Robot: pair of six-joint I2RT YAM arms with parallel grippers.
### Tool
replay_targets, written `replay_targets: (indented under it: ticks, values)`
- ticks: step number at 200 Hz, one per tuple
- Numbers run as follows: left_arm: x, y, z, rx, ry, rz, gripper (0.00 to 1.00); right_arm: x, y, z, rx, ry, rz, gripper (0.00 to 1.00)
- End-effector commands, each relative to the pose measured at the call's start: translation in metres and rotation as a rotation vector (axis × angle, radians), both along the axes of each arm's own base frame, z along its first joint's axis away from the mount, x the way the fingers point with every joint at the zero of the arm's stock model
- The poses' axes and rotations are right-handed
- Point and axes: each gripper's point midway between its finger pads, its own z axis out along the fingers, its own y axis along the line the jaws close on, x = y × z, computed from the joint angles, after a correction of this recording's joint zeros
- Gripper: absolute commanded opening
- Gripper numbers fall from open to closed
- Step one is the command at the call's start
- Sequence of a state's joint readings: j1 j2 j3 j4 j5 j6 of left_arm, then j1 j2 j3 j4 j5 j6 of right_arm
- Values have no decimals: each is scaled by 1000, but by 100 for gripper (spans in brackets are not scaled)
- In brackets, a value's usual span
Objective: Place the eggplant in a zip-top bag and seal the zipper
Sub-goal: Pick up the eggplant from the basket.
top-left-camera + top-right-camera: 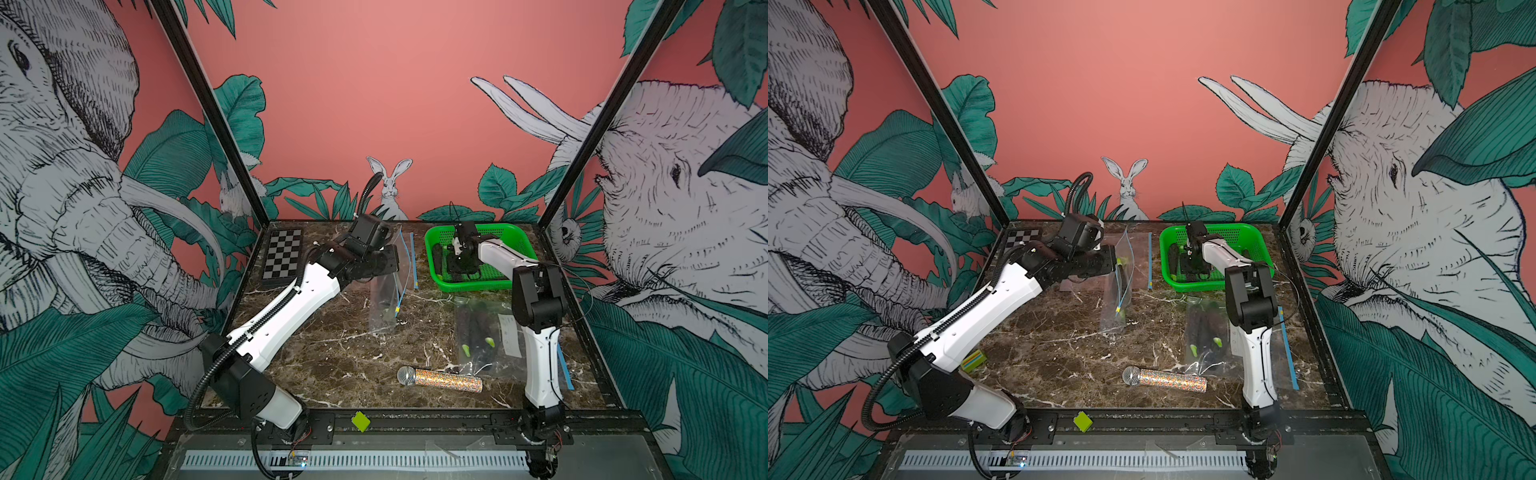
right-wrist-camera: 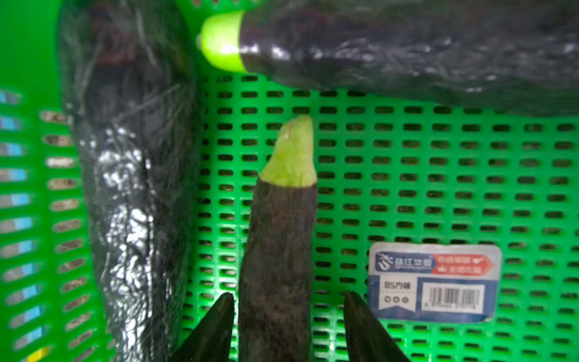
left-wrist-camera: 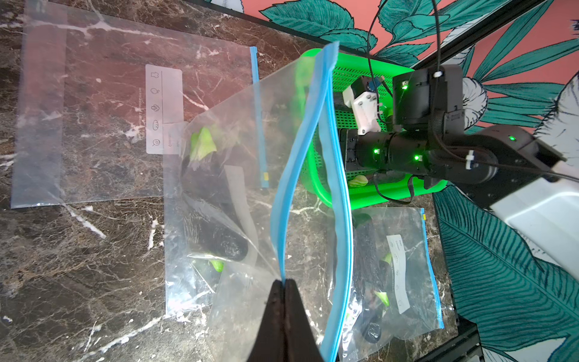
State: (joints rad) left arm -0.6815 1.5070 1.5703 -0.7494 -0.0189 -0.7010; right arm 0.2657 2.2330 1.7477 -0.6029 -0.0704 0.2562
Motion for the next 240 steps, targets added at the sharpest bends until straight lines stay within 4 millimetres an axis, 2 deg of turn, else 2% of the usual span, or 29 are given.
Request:
replay_targets:
  ticks: [1, 15, 42, 65, 107, 173, 192, 209, 212, 216, 240]
  values:
    - [3, 0, 12, -14, -25, 2, 0, -5, -7, -24, -48, 51, 12, 48]
    - [3, 1, 12, -12, -26, 4, 0, -5, -7, -24, -48, 48, 15, 43]
    - [3, 1, 11, -8, -24, 5, 0, 0, -4, -5, -30, 4, 22, 33]
    - [3, 1, 11, -10, -23, 4, 0, 6, -2, 24, -2, -54, 24, 30]
    - [3, 2, 11, -6, -24, 8, 0, 9, 1, 90, 137, -185, -2, 29]
    - [2, 1, 11, -8, -21, 3, 0, -12, 8, 160, 332, -324, 2, 27]
    - [2, 1, 11, -11, -21, 3, 0, -27, 18, 193, 427, -393, 38, 26]
    - [2, 1, 13, -15, -24, 5, 0, -43, 26, 233, 521, -479, 67, 26]
    - [2, 1, 13, -16, -25, 4, 0, -45, 28, 234, 537, -485, 70, 26]
    - [2, 1, 14, -17, -25, 4, 0, -52, 31, 254, 565, -529, 83, 26]
    - [2, -1, 15, -20, -22, -2, 0, -79, 56, 315, 699, -682, 171, 26]
